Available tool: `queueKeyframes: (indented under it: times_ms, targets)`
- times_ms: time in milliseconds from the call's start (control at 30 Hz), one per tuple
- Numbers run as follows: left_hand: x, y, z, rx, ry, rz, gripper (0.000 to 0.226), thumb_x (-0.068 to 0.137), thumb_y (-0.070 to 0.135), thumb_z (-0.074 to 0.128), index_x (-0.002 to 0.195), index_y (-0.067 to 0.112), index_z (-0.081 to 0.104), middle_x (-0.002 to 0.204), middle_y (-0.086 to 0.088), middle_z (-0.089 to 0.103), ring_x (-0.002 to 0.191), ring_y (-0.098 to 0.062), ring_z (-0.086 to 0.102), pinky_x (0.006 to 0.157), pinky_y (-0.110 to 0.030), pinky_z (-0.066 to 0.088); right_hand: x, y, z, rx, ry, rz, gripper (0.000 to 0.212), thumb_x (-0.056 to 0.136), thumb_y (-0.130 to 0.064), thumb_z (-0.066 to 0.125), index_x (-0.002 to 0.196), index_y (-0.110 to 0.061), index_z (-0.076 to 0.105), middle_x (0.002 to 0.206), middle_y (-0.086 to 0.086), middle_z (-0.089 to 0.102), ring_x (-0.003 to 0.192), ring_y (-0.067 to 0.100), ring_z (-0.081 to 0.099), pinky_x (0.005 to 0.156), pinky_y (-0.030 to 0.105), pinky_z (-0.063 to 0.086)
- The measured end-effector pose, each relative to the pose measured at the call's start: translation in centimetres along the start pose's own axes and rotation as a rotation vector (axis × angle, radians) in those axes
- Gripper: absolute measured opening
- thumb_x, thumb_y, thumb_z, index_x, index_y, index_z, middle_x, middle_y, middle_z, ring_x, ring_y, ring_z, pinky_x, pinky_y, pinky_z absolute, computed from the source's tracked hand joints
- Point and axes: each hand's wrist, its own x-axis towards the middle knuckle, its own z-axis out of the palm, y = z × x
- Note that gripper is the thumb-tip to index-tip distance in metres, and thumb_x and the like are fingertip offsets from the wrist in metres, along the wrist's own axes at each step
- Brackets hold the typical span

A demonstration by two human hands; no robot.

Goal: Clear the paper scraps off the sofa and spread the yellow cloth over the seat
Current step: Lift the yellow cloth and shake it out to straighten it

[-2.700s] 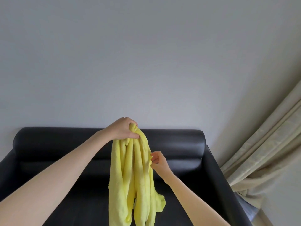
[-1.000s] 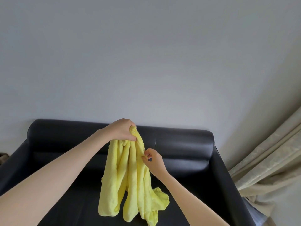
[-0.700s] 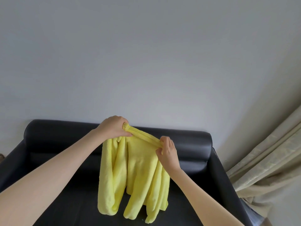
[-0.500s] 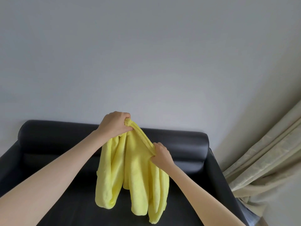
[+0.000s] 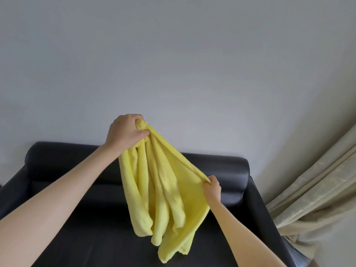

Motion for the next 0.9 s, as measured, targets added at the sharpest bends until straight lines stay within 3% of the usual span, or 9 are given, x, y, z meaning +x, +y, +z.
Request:
queueKeyframes:
  times_ms: [100,200,300,367,467,567,633,800,900]
  targets:
    - [0.1,-1.0,0.0,-0.140,-0.055,-0.110,0.024,0.067,0.024,0.069,0.055,0.015,0.050,0.046,0.009,0.044,0.046,-0.009,0.044,0.050,-0.025,0.032,0.5,-1.2,-0.7,0.001,-0.162,-0.153,0.023,0.080,0.001,0.037,0.073,-0.019,0.045,0.063,-0.001,0.045,0.056,0.015,0.038,0.051,0.028,0.028]
    - [0.1,-0.1,0.2,-0.265,-0.105,-0.145,0.030,0.064,0.023,0.065,0.051,0.017,0.039,0.047,0.007,0.034,0.044,-0.009,0.034,0.050,-0.026,0.029,0.0,-1.8,-0.5,-0.190,-0.218,-0.292,0.011,0.085,-0.017,0.044,0.092,-0.025,0.045,0.068,-0.006,0.051,0.058,0.016,0.047,0.050,0.026,0.032]
    - [0.5,1.3,-0.1,-0.220,-0.087,-0.115,0.034,0.061,0.024,0.065,0.048,0.020,0.034,0.041,0.010,0.033,0.041,-0.008,0.035,0.044,-0.020,0.027,-1.3,-0.9,0.4,-0.460,-0.132,-0.443,0.019,0.085,-0.030,0.050,0.102,-0.028,0.041,0.079,-0.013,0.053,0.065,0.019,0.055,0.050,0.028,0.034]
    - [0.7,1.9,-0.4,-0.169,-0.028,-0.104,0.031,0.060,0.026,0.064,0.049,0.019,0.036,0.042,0.009,0.036,0.043,-0.010,0.037,0.045,-0.023,0.029,-2.5,0.0,1.6,-0.517,-0.038,-0.473,0.018,0.083,-0.019,0.049,0.099,-0.025,0.041,0.086,-0.009,0.053,0.070,0.021,0.055,0.052,0.031,0.040]
    - [0.8,2.6,-0.5,-0.140,0.054,-0.135,0.028,0.059,0.026,0.061,0.051,0.017,0.036,0.045,0.006,0.035,0.046,-0.017,0.036,0.047,-0.028,0.030,-4.2,1.8,3.6,-0.526,0.042,-0.340,0.023,0.078,-0.004,0.048,0.093,-0.020,0.043,0.093,-0.004,0.048,0.084,0.020,0.049,0.057,0.033,0.048]
    - [0.8,3.0,-0.5,-0.130,0.104,-0.151,0.031,0.060,0.025,0.061,0.051,0.017,0.033,0.045,0.005,0.032,0.046,-0.019,0.033,0.047,-0.029,0.029,-5.5,3.2,5.2,-0.537,-0.045,-0.040,0.027,0.082,-0.008,0.051,0.106,-0.018,0.043,0.108,0.001,0.045,0.095,0.022,0.048,0.055,0.028,0.042]
    - [0.9,3.1,-0.5,-0.121,0.113,-0.148,0.032,0.062,0.023,0.062,0.051,0.017,0.032,0.046,0.005,0.032,0.047,-0.019,0.032,0.047,-0.028,0.028,-6.1,3.5,5.9,-0.507,-0.139,0.120,0.029,0.086,-0.016,0.050,0.115,-0.015,0.042,0.110,0.005,0.050,0.089,0.022,0.054,0.056,0.028,0.043]
    - [0.9,3.2,-0.4,-0.097,0.122,-0.156,0.034,0.063,0.023,0.063,0.050,0.017,0.033,0.045,0.006,0.033,0.045,-0.016,0.034,0.045,-0.026,0.029,-5.9,3.0,6.2,-0.358,-0.279,0.352,0.030,0.098,-0.031,0.039,0.112,-0.008,0.053,0.073,0.003,0.058,0.053,0.011,0.054,0.044,0.021,0.043]
    - [0.8,2.9,-0.3,-0.094,0.105,-0.163,0.034,0.064,0.024,0.064,0.050,0.018,0.034,0.045,0.006,0.035,0.045,-0.016,0.036,0.045,-0.026,0.030,-5.8,2.5,6.1,-0.206,-0.169,0.390,0.032,0.098,-0.043,0.037,0.100,-0.013,0.048,0.075,0.004,0.060,0.059,0.015,0.058,0.048,0.023,0.043]
